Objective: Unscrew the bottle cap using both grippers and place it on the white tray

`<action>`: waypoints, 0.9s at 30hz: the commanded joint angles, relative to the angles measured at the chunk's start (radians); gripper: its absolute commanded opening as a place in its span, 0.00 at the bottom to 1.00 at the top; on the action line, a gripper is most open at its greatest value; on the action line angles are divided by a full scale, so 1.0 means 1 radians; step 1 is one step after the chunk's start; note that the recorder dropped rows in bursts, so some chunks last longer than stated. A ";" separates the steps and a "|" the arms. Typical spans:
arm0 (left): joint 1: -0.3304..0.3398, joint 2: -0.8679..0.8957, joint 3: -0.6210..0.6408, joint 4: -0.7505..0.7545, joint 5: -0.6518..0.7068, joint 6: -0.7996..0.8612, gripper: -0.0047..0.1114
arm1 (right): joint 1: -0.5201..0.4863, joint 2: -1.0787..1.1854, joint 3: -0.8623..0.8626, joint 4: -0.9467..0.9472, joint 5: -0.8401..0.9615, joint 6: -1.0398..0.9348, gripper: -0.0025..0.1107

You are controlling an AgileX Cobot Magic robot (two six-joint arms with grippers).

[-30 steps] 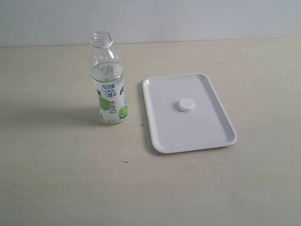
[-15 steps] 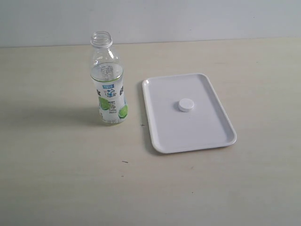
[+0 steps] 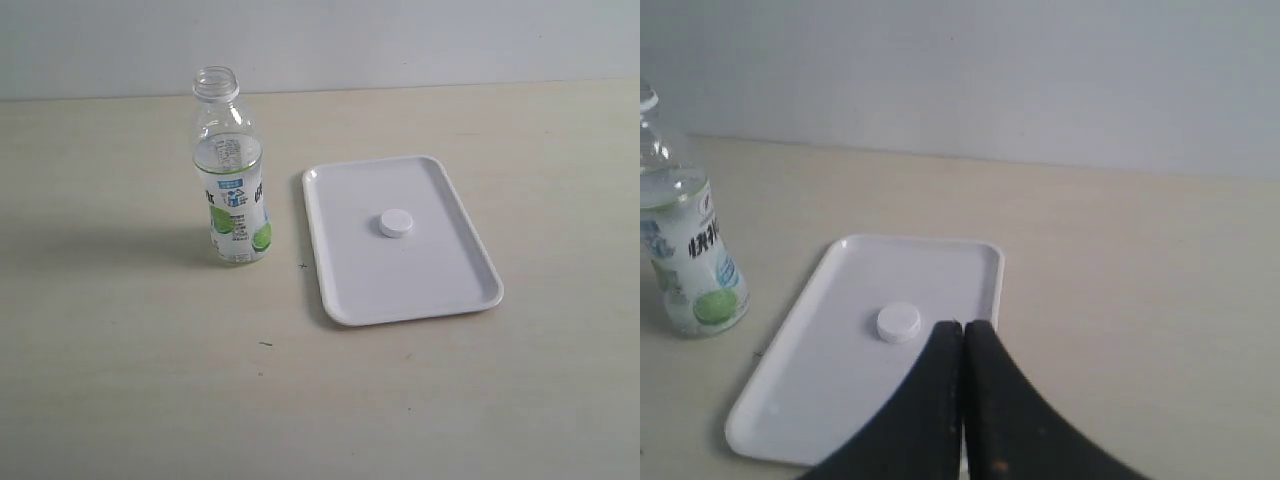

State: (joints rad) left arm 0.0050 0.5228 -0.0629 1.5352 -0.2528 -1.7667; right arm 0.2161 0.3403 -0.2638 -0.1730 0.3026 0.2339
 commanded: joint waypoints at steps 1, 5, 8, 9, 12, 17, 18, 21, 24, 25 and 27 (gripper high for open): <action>-0.005 -0.006 0.005 -0.003 -0.003 0.002 0.04 | -0.087 -0.158 0.053 -0.001 -0.010 -0.005 0.02; -0.005 -0.006 0.005 -0.003 -0.003 0.002 0.04 | -0.212 -0.314 0.175 -0.002 -0.109 0.004 0.02; -0.005 -0.006 0.005 -0.003 -0.003 0.002 0.04 | -0.282 -0.340 0.245 0.000 -0.150 0.060 0.02; -0.005 -0.006 0.007 -0.003 -0.003 0.002 0.04 | -0.291 -0.340 0.264 0.006 -0.169 0.082 0.02; -0.005 -0.006 0.007 -0.001 -0.006 0.002 0.04 | -0.294 -0.340 0.264 0.007 -0.148 0.097 0.02; -0.005 -0.006 0.007 -0.001 -0.008 0.002 0.04 | -0.294 -0.340 0.264 -0.013 -0.146 0.063 0.02; -0.005 -0.006 0.007 -0.001 -0.008 0.002 0.04 | -0.294 -0.340 0.264 -0.013 -0.146 0.063 0.02; -0.005 -0.006 0.007 -0.001 -0.008 0.002 0.04 | -0.294 -0.340 0.264 -0.013 -0.146 0.063 0.02; -0.005 -0.006 0.007 -0.001 -0.008 0.002 0.04 | -0.294 -0.340 0.264 -0.009 -0.146 0.046 0.02; -0.005 -0.006 0.007 -0.001 -0.008 0.002 0.04 | -0.294 -0.340 0.264 -0.006 -0.146 0.030 0.02; -0.005 -0.006 0.007 -0.001 -0.008 0.002 0.04 | -0.294 -0.340 0.264 0.017 -0.149 0.013 0.02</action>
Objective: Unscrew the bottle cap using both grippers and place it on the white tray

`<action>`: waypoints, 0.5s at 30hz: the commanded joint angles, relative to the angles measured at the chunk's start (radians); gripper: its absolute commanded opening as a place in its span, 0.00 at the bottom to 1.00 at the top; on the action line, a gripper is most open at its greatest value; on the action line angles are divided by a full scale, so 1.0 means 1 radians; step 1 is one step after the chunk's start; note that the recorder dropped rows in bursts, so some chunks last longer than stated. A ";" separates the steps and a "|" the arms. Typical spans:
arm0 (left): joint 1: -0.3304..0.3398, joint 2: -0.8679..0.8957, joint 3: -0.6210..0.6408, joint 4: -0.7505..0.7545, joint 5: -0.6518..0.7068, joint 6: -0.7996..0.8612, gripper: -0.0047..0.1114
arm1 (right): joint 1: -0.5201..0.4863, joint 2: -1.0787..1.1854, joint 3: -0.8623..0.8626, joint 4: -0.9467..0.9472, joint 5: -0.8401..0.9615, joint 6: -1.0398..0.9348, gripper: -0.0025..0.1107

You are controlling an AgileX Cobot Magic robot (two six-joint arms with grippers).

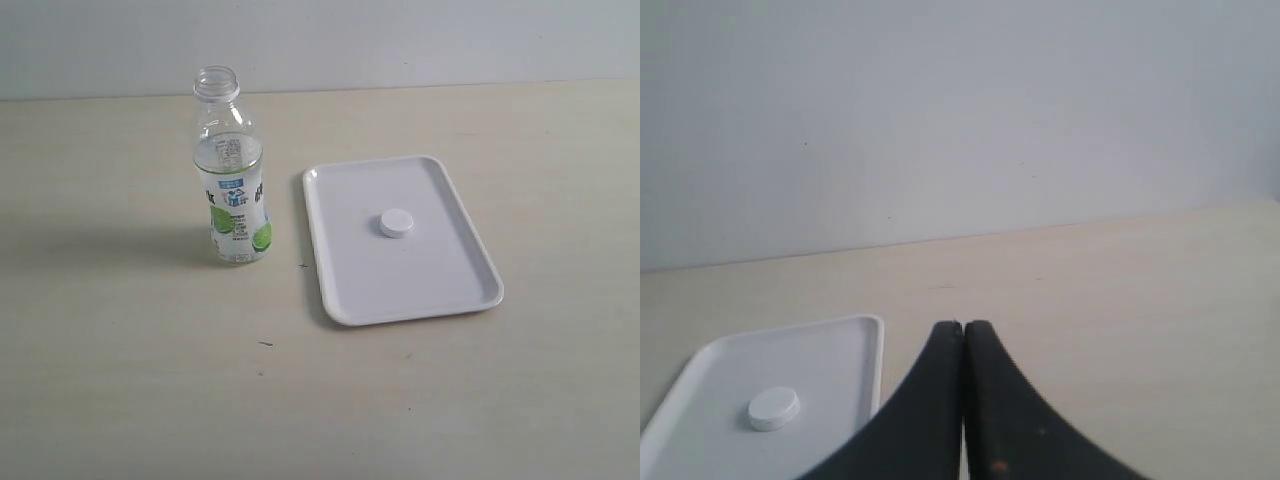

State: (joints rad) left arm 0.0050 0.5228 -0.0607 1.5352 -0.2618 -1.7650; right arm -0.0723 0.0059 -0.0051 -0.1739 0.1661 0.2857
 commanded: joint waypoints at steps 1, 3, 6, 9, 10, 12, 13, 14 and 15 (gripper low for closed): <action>-0.005 -0.006 0.004 -0.001 0.001 0.000 0.04 | -0.006 -0.006 0.005 0.040 0.003 -0.032 0.02; -0.005 -0.006 0.004 -0.001 0.001 0.000 0.04 | -0.006 -0.006 0.005 0.065 0.012 -0.029 0.02; -0.005 -0.006 0.004 -0.001 0.001 0.000 0.04 | -0.006 -0.006 0.005 0.066 0.012 -0.029 0.02; -0.005 -0.006 0.004 -0.001 0.001 0.000 0.04 | -0.006 -0.006 0.005 0.066 0.012 -0.029 0.02; -0.005 -0.006 0.004 -0.001 0.001 0.000 0.04 | -0.006 -0.006 0.005 0.066 0.012 -0.029 0.02; -0.005 -0.006 0.004 -0.001 0.001 0.000 0.04 | -0.006 -0.006 0.005 0.066 0.012 -0.029 0.02; -0.005 -0.006 0.004 -0.001 0.001 0.000 0.04 | -0.006 -0.006 0.005 0.066 0.012 -0.029 0.02; -0.005 -0.006 0.004 -0.001 0.001 0.000 0.04 | -0.006 -0.006 0.005 0.066 0.012 -0.029 0.02; -0.005 -0.006 0.004 -0.001 0.001 0.000 0.04 | -0.006 -0.006 0.005 0.066 0.012 -0.029 0.02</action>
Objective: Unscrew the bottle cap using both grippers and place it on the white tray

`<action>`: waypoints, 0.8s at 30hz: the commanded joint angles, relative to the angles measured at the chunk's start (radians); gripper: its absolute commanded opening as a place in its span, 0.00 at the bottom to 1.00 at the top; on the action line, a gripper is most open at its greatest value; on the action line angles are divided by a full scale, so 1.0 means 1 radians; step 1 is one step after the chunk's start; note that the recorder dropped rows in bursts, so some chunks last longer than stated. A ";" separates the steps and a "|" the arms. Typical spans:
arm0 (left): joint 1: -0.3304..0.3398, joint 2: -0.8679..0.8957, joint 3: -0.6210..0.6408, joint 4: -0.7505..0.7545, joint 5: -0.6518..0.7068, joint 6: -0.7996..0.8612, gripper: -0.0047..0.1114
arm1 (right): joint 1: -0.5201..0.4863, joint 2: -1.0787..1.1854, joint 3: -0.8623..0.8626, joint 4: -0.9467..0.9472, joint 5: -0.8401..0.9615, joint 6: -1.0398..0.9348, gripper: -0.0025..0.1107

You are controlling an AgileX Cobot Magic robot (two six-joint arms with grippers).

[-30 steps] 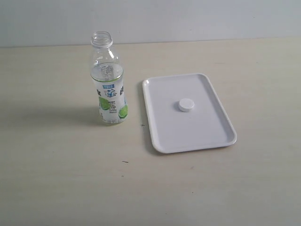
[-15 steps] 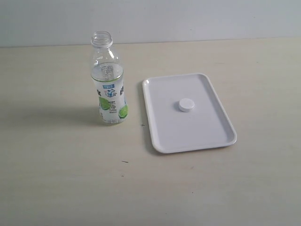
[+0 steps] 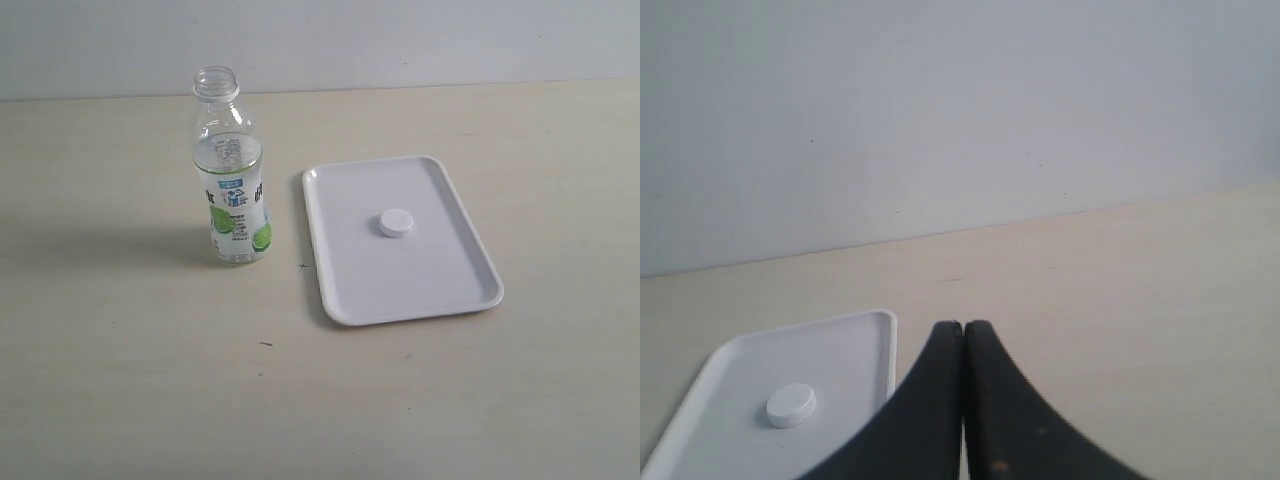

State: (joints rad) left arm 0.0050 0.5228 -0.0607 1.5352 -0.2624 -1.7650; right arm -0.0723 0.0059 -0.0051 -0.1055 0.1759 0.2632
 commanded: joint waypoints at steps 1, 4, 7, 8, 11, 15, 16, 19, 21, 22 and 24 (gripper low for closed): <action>-0.007 -0.006 0.004 -0.001 0.001 0.000 0.04 | -0.006 -0.006 0.005 -0.002 0.002 -0.006 0.02; -0.028 -0.006 0.004 0.001 0.001 0.000 0.04 | -0.006 -0.006 0.005 -0.002 0.002 -0.006 0.02; -0.030 -0.006 0.004 0.001 -0.004 0.000 0.04 | -0.006 -0.006 0.005 0.001 0.002 -0.006 0.02; -0.030 -0.006 0.004 0.001 -0.004 0.000 0.04 | -0.006 -0.006 0.005 0.001 0.002 -0.006 0.02; -0.030 -0.031 0.004 0.001 -0.004 0.000 0.04 | -0.006 -0.006 0.005 0.001 0.002 -0.006 0.02; -0.030 -0.160 0.004 0.016 -0.004 0.010 0.04 | -0.006 -0.006 0.005 0.001 0.002 -0.006 0.02; -0.030 -0.202 0.004 0.045 -0.004 0.010 0.04 | -0.006 -0.006 0.005 0.001 0.002 -0.006 0.02; -0.030 -0.332 0.034 0.118 -0.002 0.012 0.04 | -0.006 -0.006 0.005 0.001 0.002 -0.006 0.02; -0.030 -0.426 0.061 0.125 0.005 0.012 0.04 | -0.006 -0.006 0.005 0.001 0.002 -0.006 0.02; -0.030 -0.470 0.061 0.125 0.005 0.008 0.04 | -0.006 -0.006 0.005 0.001 0.002 -0.006 0.02; -0.027 -0.523 0.061 0.134 -0.014 0.002 0.04 | -0.006 -0.006 0.005 0.001 0.002 -0.006 0.02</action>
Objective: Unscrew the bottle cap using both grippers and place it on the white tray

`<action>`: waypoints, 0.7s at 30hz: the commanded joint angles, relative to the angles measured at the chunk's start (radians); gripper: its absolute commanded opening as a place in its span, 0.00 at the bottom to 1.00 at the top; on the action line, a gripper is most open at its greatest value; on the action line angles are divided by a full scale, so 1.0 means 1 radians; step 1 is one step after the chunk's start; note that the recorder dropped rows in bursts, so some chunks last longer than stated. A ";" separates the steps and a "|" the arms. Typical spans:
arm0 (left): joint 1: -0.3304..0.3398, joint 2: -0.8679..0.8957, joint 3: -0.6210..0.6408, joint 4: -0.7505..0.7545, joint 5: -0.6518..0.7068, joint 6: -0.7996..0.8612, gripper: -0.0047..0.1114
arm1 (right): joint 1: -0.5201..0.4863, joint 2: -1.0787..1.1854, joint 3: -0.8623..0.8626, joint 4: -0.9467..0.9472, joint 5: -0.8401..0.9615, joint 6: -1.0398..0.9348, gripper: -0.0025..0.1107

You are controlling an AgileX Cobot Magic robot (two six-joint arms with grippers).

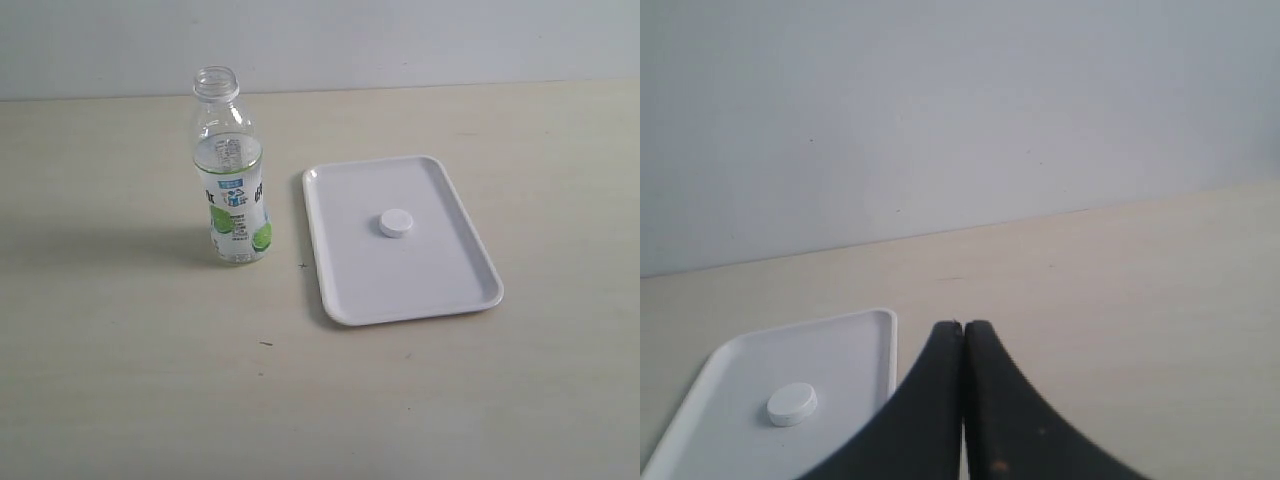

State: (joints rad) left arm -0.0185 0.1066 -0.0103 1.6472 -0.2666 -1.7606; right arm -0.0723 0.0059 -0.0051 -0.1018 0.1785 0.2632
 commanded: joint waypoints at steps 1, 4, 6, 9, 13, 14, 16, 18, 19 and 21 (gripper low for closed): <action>-0.004 -0.107 0.010 0.025 -0.016 0.002 0.04 | -0.006 -0.006 0.005 -0.003 -0.001 -0.006 0.02; -0.004 -0.107 0.010 0.025 -0.006 0.015 0.04 | -0.006 -0.006 0.005 -0.003 -0.001 -0.006 0.02; -0.004 -0.107 0.010 0.025 0.010 0.018 0.04 | -0.006 -0.006 0.005 -0.003 -0.001 -0.008 0.02; -0.004 -0.107 0.010 0.014 0.023 0.018 0.04 | -0.006 -0.006 0.005 -0.003 -0.001 -0.008 0.02; -0.004 -0.107 0.010 -0.059 0.028 0.038 0.04 | -0.006 -0.006 0.005 -0.003 -0.001 -0.008 0.02; -0.004 -0.107 0.010 -0.102 0.038 0.071 0.04 | -0.006 -0.006 0.005 -0.003 -0.001 -0.008 0.02; -0.004 -0.107 0.010 -0.270 0.075 0.218 0.04 | -0.006 -0.006 0.005 -0.003 -0.001 -0.008 0.02; -0.004 -0.107 0.010 -0.429 0.105 0.378 0.04 | -0.006 -0.006 0.005 -0.003 -0.001 -0.008 0.02; -0.004 -0.107 0.010 -0.539 0.114 0.480 0.04 | -0.006 -0.006 0.005 -0.003 -0.001 -0.008 0.02; -0.004 -0.107 0.010 -0.827 0.145 0.740 0.04 | -0.006 -0.006 0.005 -0.003 -0.001 -0.008 0.02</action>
State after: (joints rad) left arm -0.0185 0.0065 -0.0033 1.1463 -0.1811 -1.3042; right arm -0.0723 0.0059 -0.0051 -0.1018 0.1785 0.2632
